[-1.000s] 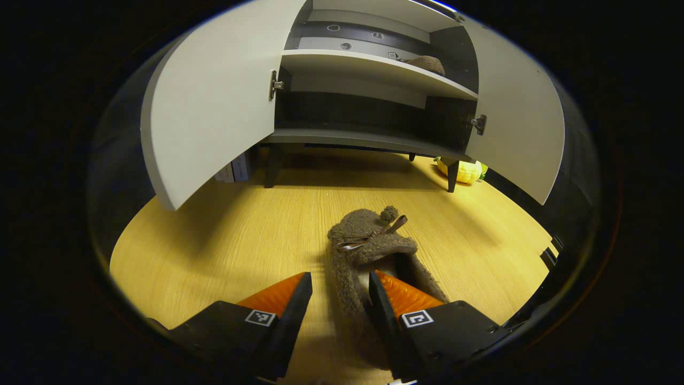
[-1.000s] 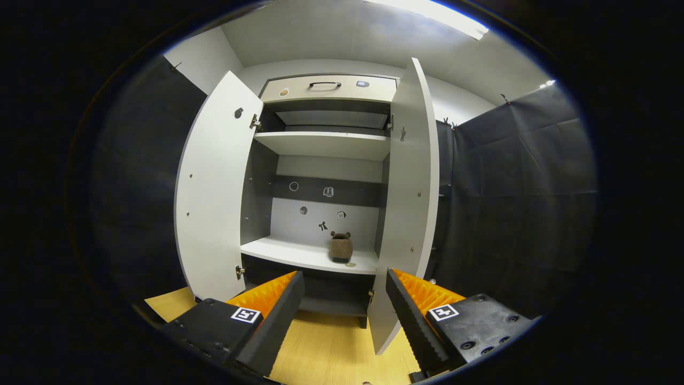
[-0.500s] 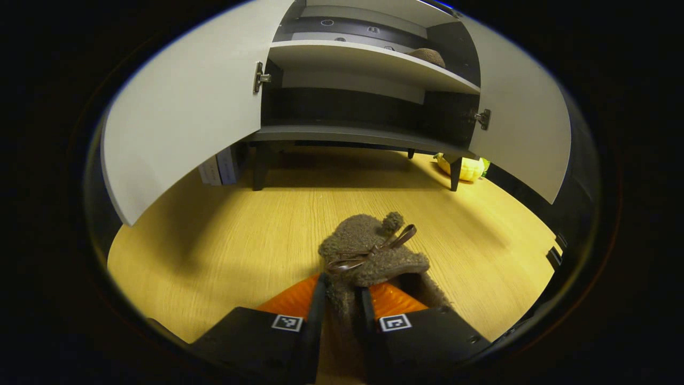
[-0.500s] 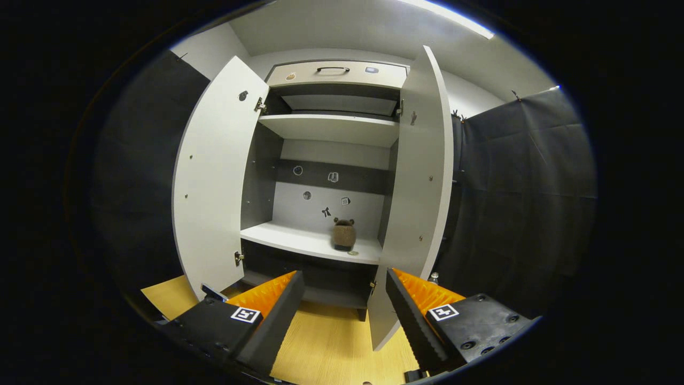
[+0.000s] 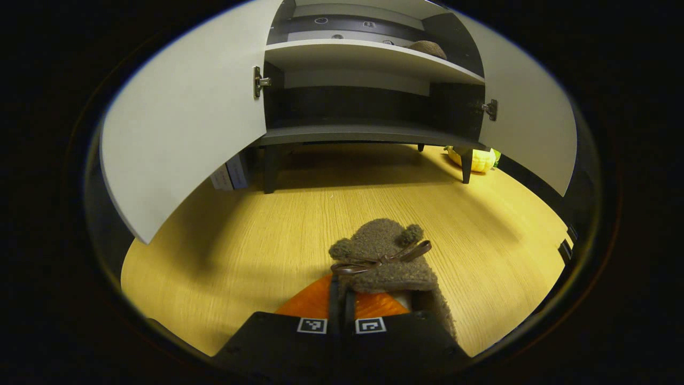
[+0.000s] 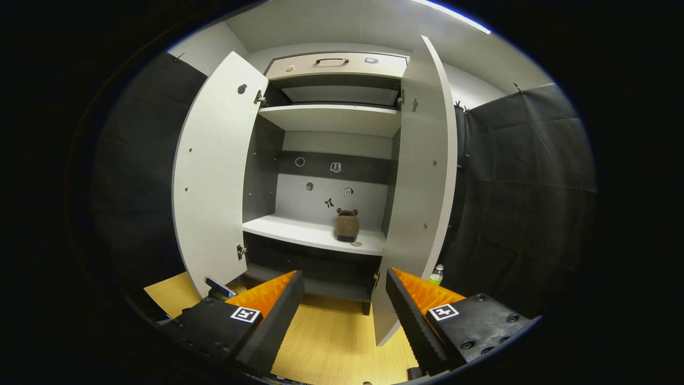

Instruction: Grab one shoe with the right hand and put it into the shoe cabinet, grab the other shoe with the left hand and put it into the shoe cabinet; then close the right door with the right hand and the left door with the left hand.

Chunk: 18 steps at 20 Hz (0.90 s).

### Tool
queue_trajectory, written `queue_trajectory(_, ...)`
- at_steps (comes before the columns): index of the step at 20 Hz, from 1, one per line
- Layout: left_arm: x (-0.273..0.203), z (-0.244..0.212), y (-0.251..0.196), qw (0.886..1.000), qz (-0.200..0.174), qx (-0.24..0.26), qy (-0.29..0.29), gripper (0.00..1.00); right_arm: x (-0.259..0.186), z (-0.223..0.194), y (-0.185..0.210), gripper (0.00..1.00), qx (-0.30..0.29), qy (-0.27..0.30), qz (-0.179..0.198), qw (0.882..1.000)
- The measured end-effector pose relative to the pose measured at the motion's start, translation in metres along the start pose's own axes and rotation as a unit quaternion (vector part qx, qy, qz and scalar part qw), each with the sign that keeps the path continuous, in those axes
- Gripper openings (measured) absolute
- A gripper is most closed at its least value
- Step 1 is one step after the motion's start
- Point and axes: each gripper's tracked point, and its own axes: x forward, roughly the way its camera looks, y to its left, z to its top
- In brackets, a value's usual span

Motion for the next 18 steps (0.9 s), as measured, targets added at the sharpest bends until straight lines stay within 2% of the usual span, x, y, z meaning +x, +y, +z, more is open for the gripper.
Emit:
queue_trajectory(5,-0.073,0.041,-0.001,0.999,-0.015,-0.003,-0.033,0.05,0.01,-0.001,0.018,0.98,0.016,-0.005,0.04,0.999)
queue_trajectory(8,-0.125,0.089,0.002,0.998,-0.013,0.012,-0.064,0.05,0.017,0.0,0.031,0.98,0.03,-0.008,0.07,0.997)
queue_trajectory(11,-0.169,0.146,0.008,0.996,0.005,-0.006,-0.088,0.05,0.024,0.002,0.041,0.98,0.048,-0.012,0.095,0.994)
queue_trajectory(14,-0.19,0.208,0.014,0.993,0.03,-0.017,-0.114,0.05,0.026,0.006,0.051,0.98,0.066,-0.01,0.118,0.991)
queue_trajectory(18,-0.184,0.298,0.017,0.986,0.059,0.019,-0.155,0.05,0.024,0.006,0.063,0.98,0.085,-0.006,0.144,0.986)
